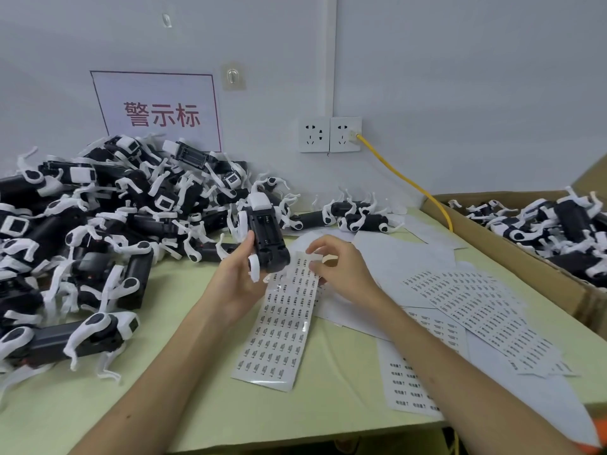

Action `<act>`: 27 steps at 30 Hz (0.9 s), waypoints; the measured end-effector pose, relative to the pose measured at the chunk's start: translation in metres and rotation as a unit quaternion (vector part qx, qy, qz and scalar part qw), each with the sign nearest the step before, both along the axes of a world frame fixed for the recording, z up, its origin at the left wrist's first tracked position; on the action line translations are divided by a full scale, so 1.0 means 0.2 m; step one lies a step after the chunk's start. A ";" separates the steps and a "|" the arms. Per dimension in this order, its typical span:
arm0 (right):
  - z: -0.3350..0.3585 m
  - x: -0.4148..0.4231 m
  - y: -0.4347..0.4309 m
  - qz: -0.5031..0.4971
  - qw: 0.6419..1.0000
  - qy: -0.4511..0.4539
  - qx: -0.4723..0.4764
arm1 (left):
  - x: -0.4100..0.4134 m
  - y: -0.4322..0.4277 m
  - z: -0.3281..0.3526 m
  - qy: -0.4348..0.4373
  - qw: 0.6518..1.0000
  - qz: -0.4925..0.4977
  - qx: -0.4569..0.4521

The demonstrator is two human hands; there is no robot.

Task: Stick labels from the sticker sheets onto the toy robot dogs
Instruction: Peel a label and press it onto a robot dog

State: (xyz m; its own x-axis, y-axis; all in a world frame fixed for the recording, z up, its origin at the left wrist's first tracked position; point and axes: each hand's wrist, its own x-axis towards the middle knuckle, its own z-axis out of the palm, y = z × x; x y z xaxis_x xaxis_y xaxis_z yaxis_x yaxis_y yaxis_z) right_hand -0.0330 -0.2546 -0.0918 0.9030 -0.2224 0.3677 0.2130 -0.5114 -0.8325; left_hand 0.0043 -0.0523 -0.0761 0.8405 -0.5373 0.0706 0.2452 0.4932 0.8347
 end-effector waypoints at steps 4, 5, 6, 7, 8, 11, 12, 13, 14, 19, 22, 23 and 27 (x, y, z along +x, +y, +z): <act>-0.01 -0.01 0.01 0.003 1.000 -0.003 -0.019 | 0.00 0.00 -0.01 -0.022 0.999 -0.018 0.014; -0.01 0.00 0.02 0.015 1.000 0.000 -0.018 | 0.01 0.00 -0.01 -0.027 0.999 -0.019 0.018; -0.01 0.00 0.02 0.030 0.999 0.006 -0.026 | 0.01 0.00 -0.02 -0.029 0.999 -0.017 0.021; -0.01 0.00 0.03 0.044 0.998 0.018 -0.044 | 0.01 0.00 -0.02 -0.029 0.999 -0.013 0.021; -0.01 0.00 0.03 0.055 0.995 0.032 -0.070 | 0.02 0.00 -0.02 -0.028 0.999 -0.006 0.019; -0.03 0.00 0.03 0.053 0.988 0.044 -0.135 | 0.02 0.00 -0.02 -0.022 1.000 0.013 0.015; -0.03 0.00 0.03 0.046 0.989 0.028 -0.140 | 0.02 0.00 -0.02 -0.022 1.000 0.017 0.015; -0.03 0.00 0.03 0.039 0.989 0.009 -0.140 | 0.02 0.00 -0.02 -0.021 0.999 0.020 0.015; -0.03 0.01 0.03 0.033 0.989 -0.011 -0.141 | 0.02 0.00 -0.02 -0.021 0.999 0.021 0.014; -0.03 0.01 0.02 0.035 0.984 -0.069 -0.157 | 0.00 -0.02 -0.01 -0.011 1.000 0.004 0.000; -0.03 0.00 0.03 0.013 0.976 -0.089 -0.197 | 0.00 -0.02 -0.01 -0.009 1.000 0.008 -0.002; -0.03 0.00 0.03 0.010 0.974 -0.093 -0.205 | 0.01 -0.02 -0.02 -0.007 1.000 0.013 -0.004; -0.02 -0.01 0.04 0.038 0.981 -0.058 -0.183 | 0.03 0.00 -0.03 0.004 1.000 0.023 -0.019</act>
